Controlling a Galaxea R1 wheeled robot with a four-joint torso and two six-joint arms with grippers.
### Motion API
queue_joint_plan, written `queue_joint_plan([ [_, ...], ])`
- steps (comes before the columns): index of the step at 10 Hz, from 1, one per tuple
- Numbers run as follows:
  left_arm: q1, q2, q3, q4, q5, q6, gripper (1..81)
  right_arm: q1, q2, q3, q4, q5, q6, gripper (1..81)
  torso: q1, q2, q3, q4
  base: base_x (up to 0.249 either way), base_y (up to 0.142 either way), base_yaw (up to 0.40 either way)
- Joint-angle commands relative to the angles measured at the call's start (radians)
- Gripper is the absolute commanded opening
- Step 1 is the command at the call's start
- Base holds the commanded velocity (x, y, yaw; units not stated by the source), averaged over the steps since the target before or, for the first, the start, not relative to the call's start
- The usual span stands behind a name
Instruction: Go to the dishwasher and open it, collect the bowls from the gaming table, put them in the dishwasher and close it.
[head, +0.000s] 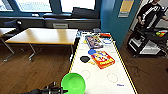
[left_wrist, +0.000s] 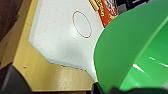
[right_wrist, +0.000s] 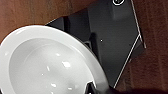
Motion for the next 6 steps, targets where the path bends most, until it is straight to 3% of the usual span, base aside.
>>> queue_joint_plan([
  [1,0.230,-0.162,0.107,0.295,-0.014,0.007,1.0,-0.003,-0.029,-0.004,-0.012,-0.067,0.001,1.0,0.000,0.000,0.000,0.000,0.000,0.000,0.000],
  [2,0.332,-0.151,0.057,0.365,-0.085,0.005,1.0,-0.009,-0.031,-0.007,-0.012,-0.070,0.001,1.0,0.000,0.000,0.000,0.000,0.000,0.000,0.000],
  [3,0.425,-0.139,-0.017,0.406,-0.173,0.005,1.0,-0.014,-0.034,-0.010,-0.012,-0.070,0.001,1.0,0.000,0.000,0.000,0.000,0.000,0.000,0.000],
  [5,0.565,-0.090,-0.222,0.427,-0.327,0.005,1.0,-0.019,-0.040,-0.016,-0.012,-0.068,0.001,1.0,0.000,0.000,0.000,0.000,0.000,0.000,0.000],
  [6,0.618,-0.047,-0.317,0.429,-0.358,0.007,1.0,-0.023,-0.038,-0.016,-0.012,-0.068,0.001,1.0,0.000,0.000,0.000,0.000,0.000,0.000,0.000],
])
